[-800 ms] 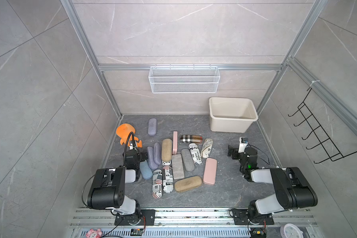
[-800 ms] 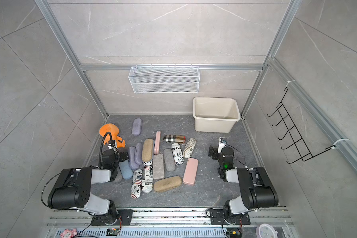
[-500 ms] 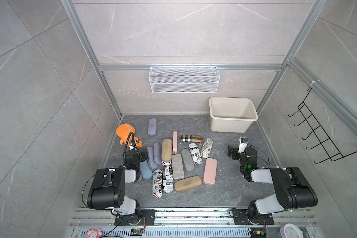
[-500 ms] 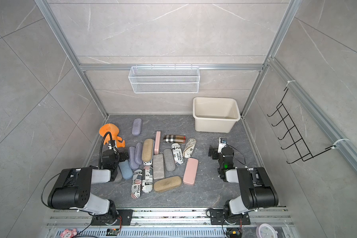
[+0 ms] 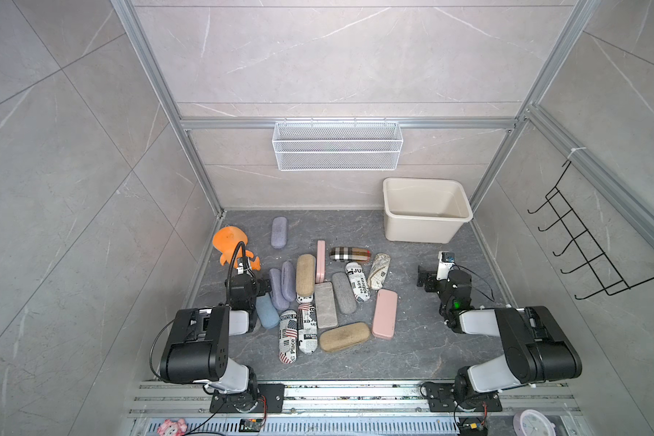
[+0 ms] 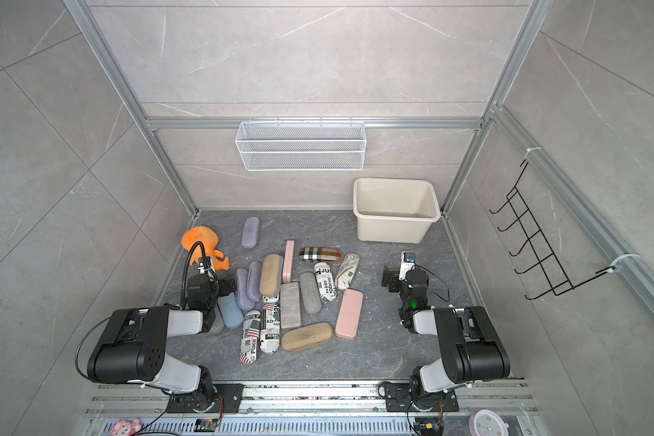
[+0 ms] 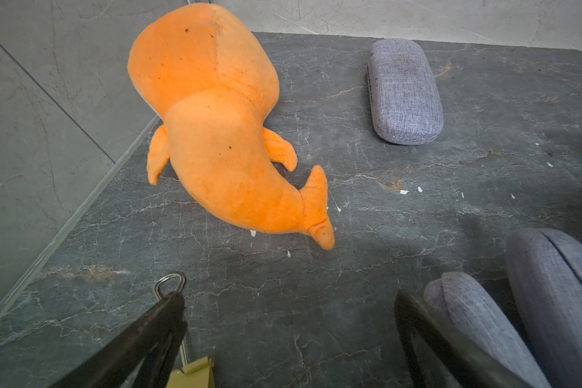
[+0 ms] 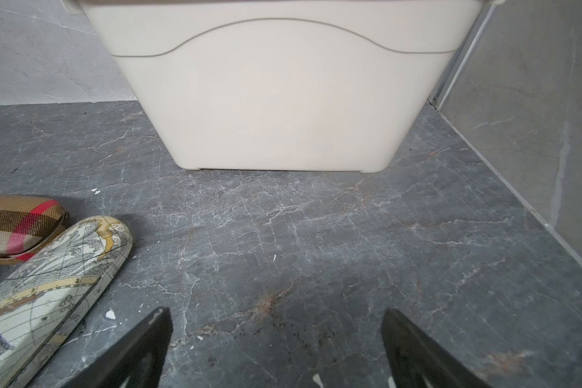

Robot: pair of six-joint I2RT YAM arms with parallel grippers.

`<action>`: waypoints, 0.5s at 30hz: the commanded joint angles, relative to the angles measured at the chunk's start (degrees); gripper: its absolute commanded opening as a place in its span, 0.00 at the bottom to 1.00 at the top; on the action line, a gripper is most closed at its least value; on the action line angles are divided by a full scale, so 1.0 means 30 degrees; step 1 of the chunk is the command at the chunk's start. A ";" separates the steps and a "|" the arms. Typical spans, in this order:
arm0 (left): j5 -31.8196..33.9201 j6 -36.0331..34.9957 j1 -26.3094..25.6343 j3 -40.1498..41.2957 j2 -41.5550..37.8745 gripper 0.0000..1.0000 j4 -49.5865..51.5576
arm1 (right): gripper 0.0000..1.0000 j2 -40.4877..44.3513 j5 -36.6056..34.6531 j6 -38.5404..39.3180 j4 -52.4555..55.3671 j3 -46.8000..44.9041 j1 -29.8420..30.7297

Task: Put the glasses cases into the storage boxes
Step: Move the storage box to the center of the board.

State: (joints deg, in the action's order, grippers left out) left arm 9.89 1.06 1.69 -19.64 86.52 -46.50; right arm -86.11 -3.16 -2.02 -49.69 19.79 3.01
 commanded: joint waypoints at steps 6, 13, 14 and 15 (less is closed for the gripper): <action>-0.0250 0.0115 0.0038 -0.0353 -0.0246 1.00 -0.0582 | 1.00 -0.0031 0.0136 0.0176 0.0220 0.0363 -0.0029; -0.0252 0.0116 0.0050 -0.0346 -0.0245 1.00 -0.0551 | 1.00 -0.0060 0.0132 0.0034 0.0241 0.0402 -0.0065; -0.0294 0.0115 0.0051 -0.0342 -0.0246 1.00 -0.0554 | 1.00 -0.0048 0.0041 -0.0071 0.0371 0.0451 -0.0137; -0.0281 0.0115 0.0036 -0.0387 -0.0246 1.00 -0.0497 | 1.00 -0.0032 0.0106 -0.0073 0.0482 0.0461 -0.0188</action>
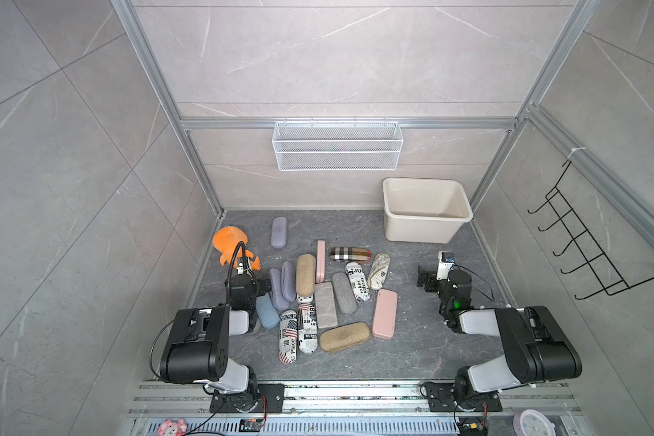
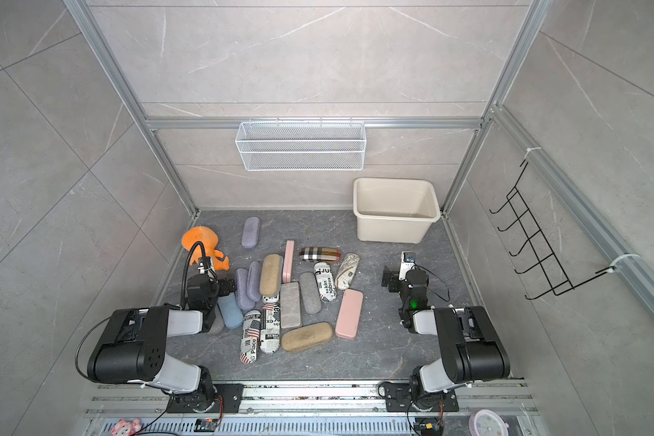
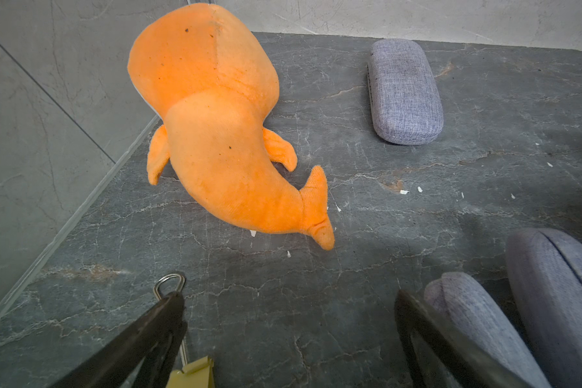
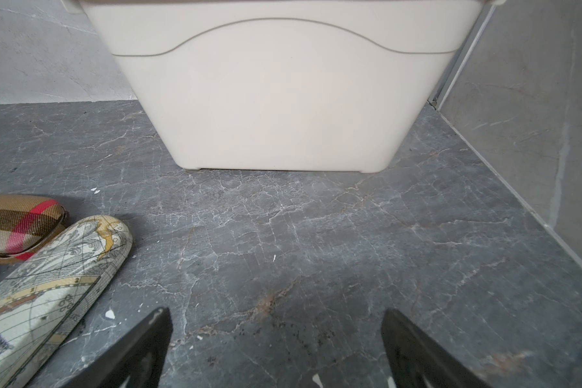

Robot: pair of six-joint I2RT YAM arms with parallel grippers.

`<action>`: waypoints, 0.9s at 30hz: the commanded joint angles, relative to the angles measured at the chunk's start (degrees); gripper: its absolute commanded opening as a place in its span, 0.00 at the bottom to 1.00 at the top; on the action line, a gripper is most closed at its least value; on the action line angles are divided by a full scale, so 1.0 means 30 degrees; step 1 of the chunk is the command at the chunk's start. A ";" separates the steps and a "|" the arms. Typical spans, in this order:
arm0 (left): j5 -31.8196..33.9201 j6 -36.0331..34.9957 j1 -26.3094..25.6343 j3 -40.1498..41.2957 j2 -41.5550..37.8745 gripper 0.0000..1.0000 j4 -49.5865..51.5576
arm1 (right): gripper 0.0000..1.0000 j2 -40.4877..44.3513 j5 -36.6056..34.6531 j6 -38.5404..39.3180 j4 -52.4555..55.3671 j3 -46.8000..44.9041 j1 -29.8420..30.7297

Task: Put the glasses cases into the storage boxes
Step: Move the storage box to the center of the board.

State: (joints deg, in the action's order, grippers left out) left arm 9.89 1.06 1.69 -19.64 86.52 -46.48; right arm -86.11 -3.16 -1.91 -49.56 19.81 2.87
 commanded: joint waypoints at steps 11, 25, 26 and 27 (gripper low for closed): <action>-0.1870 -0.0635 -0.0253 -0.2774 -0.6644 1.00 0.8106 | 1.00 0.2599 -0.2546 -0.1103 0.8538 0.3785 -0.0126; -0.5330 0.9383 -0.1678 -0.7514 -1.2385 1.00 1.4770 | 1.00 0.7371 -0.0415 -0.4299 2.1512 1.1207 0.0802; -0.5694 0.9893 -0.1671 -0.8211 -1.2326 1.00 1.5964 | 1.00 0.7099 -0.0150 -0.4664 2.2690 1.2068 0.0812; -0.6358 1.0048 -0.1647 -0.8878 -1.2212 1.00 1.7067 | 1.00 0.6679 -0.0463 -0.5913 2.3797 1.2924 0.0766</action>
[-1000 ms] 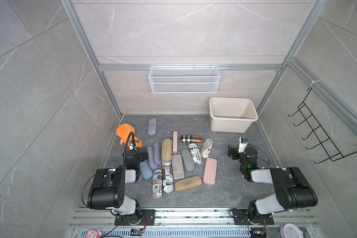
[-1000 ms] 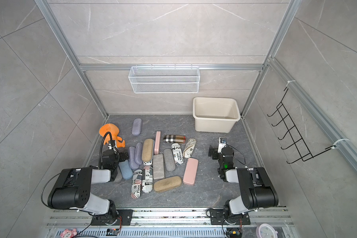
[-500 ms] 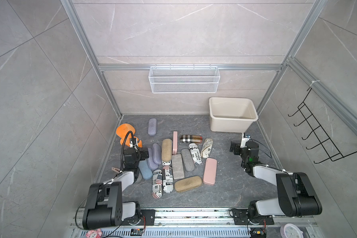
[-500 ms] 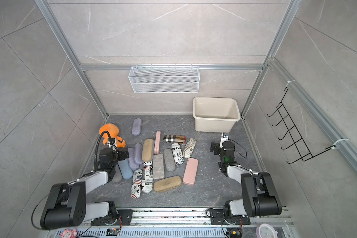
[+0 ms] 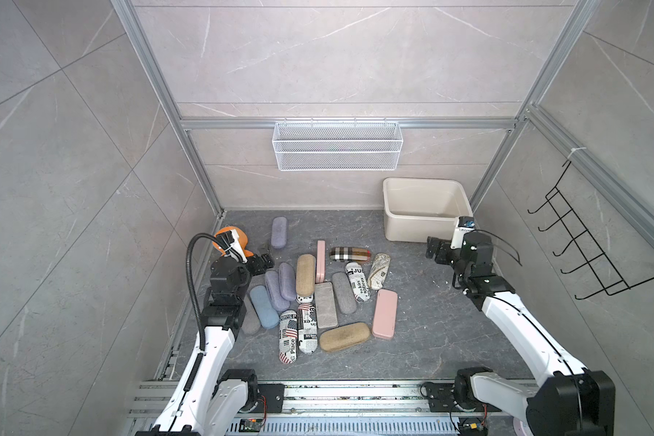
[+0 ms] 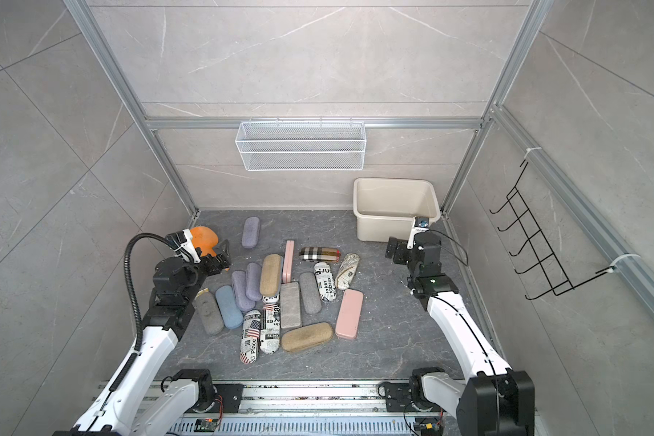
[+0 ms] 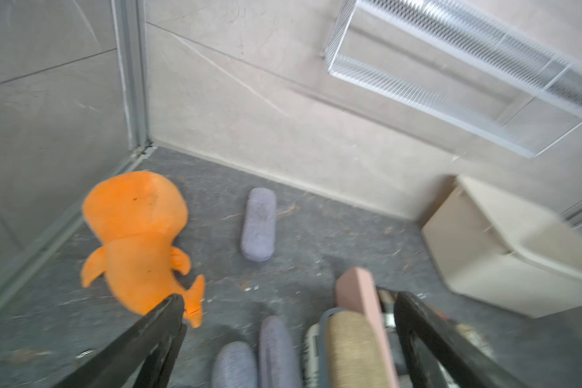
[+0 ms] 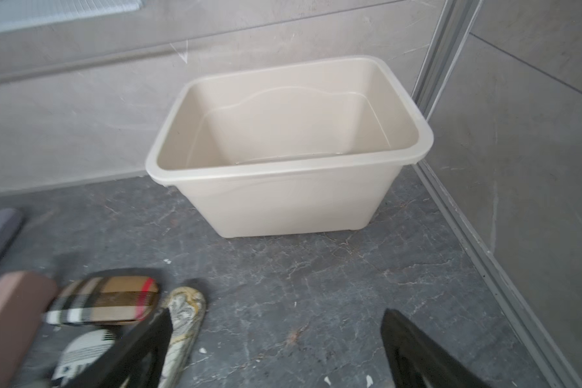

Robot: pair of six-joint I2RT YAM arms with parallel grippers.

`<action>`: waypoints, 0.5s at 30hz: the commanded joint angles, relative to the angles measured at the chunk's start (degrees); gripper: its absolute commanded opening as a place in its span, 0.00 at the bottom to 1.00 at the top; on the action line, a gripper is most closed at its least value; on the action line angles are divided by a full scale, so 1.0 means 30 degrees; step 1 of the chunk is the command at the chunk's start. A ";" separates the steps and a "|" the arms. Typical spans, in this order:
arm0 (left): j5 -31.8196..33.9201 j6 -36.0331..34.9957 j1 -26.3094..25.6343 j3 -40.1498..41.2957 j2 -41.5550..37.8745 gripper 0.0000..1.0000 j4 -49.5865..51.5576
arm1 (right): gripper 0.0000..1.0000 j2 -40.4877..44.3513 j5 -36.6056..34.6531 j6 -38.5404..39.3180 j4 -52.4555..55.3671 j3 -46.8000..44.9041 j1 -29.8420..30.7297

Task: Put the glasses cases into the storage boxes
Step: Move the storage box to the center of the board.

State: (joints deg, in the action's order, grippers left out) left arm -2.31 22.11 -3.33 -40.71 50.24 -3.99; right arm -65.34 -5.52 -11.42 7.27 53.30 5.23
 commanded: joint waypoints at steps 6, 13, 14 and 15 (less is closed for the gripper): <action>-0.2311 0.5513 0.0287 -0.2932 -0.0164 0.99 0.7221 | 0.80 -0.1938 0.1678 -0.5773 0.6594 0.3296 -0.1214; -0.1759 0.6719 0.0291 -0.1630 -0.0952 0.93 0.7150 | 0.74 -0.2813 0.1539 -0.3361 0.8775 0.5365 0.0008; -0.2119 0.6603 0.0291 -0.1543 -0.0830 0.93 0.7279 | 0.74 -0.2997 0.1091 -0.3042 0.9148 0.5758 0.0431; -0.2571 0.6395 0.0291 -0.1449 -0.0662 0.93 0.7453 | 0.74 -0.3245 0.0419 -0.2702 0.9559 0.6351 0.0968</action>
State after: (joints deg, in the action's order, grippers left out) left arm -6.90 40.14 -2.83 -45.21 48.34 16.91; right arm -74.24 -1.28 -23.11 31.24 67.35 5.08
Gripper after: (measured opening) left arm 0.933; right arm 0.743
